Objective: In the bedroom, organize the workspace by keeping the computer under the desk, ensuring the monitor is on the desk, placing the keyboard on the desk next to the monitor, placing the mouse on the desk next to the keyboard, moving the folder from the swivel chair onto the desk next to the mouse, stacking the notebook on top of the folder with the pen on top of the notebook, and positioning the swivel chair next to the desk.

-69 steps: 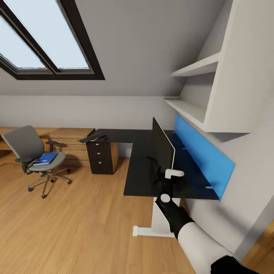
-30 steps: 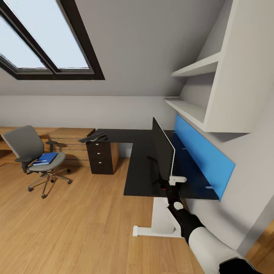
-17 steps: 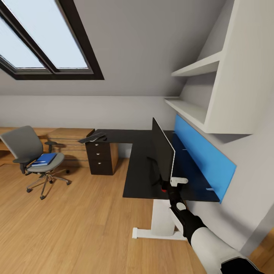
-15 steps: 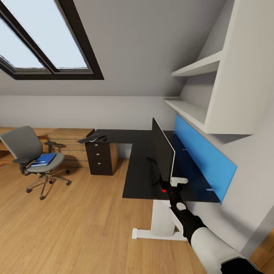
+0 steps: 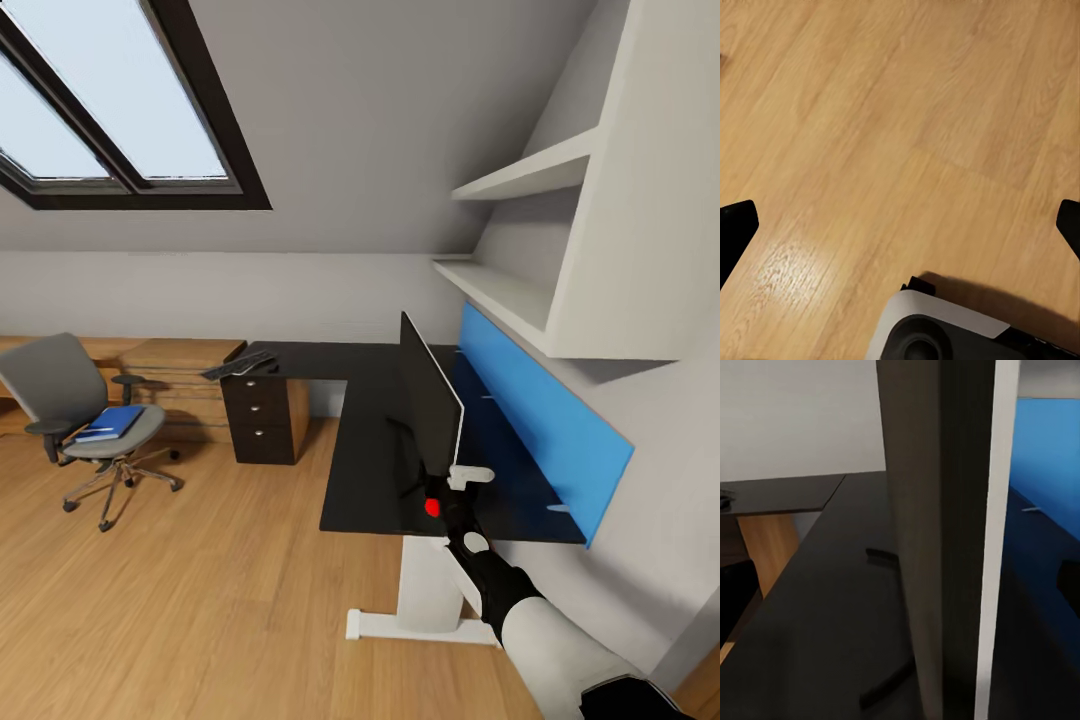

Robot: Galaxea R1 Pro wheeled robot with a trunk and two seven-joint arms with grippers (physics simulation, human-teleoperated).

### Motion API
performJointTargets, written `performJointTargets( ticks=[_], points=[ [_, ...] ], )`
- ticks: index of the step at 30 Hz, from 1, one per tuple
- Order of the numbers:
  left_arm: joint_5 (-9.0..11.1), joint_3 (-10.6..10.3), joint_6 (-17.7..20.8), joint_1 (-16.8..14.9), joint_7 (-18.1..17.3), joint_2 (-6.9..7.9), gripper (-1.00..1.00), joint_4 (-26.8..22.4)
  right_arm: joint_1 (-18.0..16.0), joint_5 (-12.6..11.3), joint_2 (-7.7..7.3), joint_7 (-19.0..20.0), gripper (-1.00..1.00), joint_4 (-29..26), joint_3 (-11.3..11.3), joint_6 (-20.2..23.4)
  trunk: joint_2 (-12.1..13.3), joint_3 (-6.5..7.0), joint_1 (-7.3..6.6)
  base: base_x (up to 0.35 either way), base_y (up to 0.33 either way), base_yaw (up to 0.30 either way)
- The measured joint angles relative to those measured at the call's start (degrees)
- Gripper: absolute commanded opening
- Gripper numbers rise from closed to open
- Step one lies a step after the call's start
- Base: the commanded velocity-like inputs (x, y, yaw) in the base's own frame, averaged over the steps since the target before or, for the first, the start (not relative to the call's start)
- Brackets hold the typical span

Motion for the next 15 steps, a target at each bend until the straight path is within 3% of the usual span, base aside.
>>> performJointTargets(
  ticks=[5, 15],
  points=[
    [0.0, 0.0, 0.0, 0.0, 0.0, -0.01, 1.0, 0.0, 0.0, 0.03, -0.01, 0.02, 1.0, 0.0, 0.0, 0.0, 0.01, 0.0, 0.0, 0.169, 0.0, 0.0],
    [0.0, 0.0, 0.0, 0.0, 0.0, -0.02, 1.0, 0.0, 0.0, 0.15, 0.06, 0.09, 1.0, 0.0, 0.0, -0.06, 0.0, 0.0, 0.01, 0.014, 0.0, 0.0]
  ],
)
